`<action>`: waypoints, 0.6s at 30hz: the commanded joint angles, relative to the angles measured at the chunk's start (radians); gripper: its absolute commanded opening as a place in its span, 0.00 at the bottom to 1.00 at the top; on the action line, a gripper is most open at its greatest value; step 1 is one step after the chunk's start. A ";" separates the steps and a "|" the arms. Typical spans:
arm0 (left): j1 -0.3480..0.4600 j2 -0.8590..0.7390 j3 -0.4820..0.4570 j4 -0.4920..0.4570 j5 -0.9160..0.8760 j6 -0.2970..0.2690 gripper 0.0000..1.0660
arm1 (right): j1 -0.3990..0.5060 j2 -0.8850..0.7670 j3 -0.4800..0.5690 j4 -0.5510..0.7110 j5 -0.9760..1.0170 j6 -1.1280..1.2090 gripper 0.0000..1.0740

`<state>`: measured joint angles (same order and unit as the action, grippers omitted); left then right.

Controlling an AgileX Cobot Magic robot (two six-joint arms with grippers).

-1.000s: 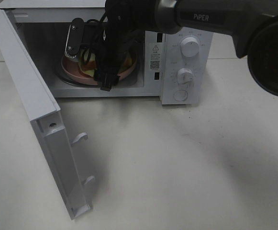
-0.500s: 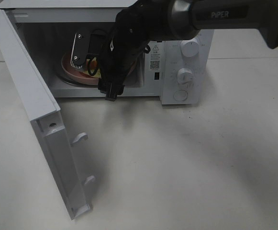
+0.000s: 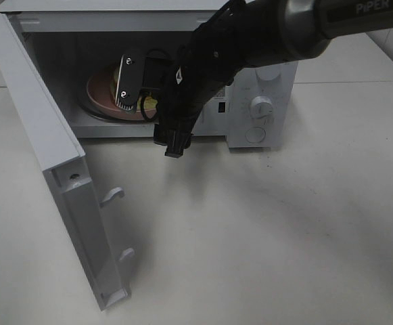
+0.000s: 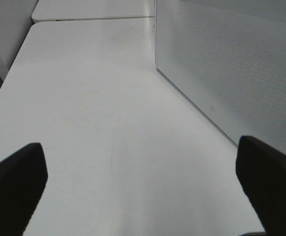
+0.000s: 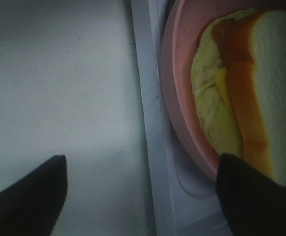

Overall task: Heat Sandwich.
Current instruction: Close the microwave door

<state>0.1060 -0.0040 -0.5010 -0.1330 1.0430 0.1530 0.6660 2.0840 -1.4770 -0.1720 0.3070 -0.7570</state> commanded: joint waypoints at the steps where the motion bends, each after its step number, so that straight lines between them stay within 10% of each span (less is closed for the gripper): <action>1: -0.005 -0.026 0.002 -0.006 -0.010 -0.007 0.95 | 0.000 -0.075 0.062 -0.001 -0.017 0.006 0.77; 18: -0.005 -0.026 0.002 -0.006 -0.010 -0.007 0.95 | 0.000 -0.386 0.400 -0.004 0.003 0.182 0.74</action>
<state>0.1060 -0.0040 -0.5010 -0.1330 1.0430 0.1530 0.6660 1.7570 -1.1230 -0.1730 0.2940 -0.6190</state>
